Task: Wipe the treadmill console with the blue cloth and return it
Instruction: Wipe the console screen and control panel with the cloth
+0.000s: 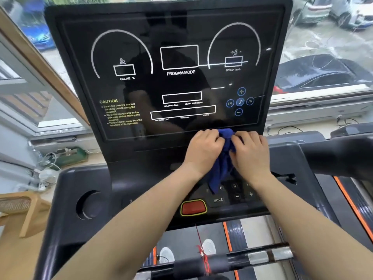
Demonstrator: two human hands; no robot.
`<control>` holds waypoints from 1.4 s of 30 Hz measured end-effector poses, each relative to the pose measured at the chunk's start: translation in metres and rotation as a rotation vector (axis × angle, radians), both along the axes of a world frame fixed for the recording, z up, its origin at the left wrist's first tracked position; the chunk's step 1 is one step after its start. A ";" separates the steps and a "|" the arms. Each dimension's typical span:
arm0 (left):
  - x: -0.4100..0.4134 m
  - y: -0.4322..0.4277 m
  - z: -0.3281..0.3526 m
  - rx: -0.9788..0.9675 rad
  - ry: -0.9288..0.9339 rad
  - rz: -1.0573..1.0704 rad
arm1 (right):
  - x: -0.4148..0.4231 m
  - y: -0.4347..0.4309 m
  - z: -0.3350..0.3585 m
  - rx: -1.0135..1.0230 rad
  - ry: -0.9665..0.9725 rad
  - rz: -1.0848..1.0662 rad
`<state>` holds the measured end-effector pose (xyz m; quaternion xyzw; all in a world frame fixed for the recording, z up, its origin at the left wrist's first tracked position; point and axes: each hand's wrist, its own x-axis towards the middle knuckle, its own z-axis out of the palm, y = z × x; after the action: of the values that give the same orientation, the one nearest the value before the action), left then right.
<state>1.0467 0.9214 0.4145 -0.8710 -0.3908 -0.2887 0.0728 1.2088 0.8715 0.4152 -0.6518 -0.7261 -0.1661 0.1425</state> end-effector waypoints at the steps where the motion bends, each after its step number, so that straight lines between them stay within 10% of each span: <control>1: 0.014 0.000 0.003 -0.027 -0.019 -0.018 | 0.011 -0.002 0.003 -0.024 0.020 -0.064; 9: 0.046 0.007 0.042 0.027 -0.111 0.009 | 0.025 0.022 0.032 0.083 0.550 -0.337; 26: -0.266 0.014 0.023 0.298 0.103 0.402 | -0.243 0.038 0.000 -0.039 0.045 0.385; 42: -0.252 -0.059 -0.024 -0.441 -0.039 0.441 | -0.233 0.007 -0.025 0.022 0.025 0.542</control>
<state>0.7946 0.8620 0.3907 -0.7545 -0.6247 -0.1908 -0.0645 0.9758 0.8790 0.3905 -0.4341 -0.8705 -0.1216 0.1976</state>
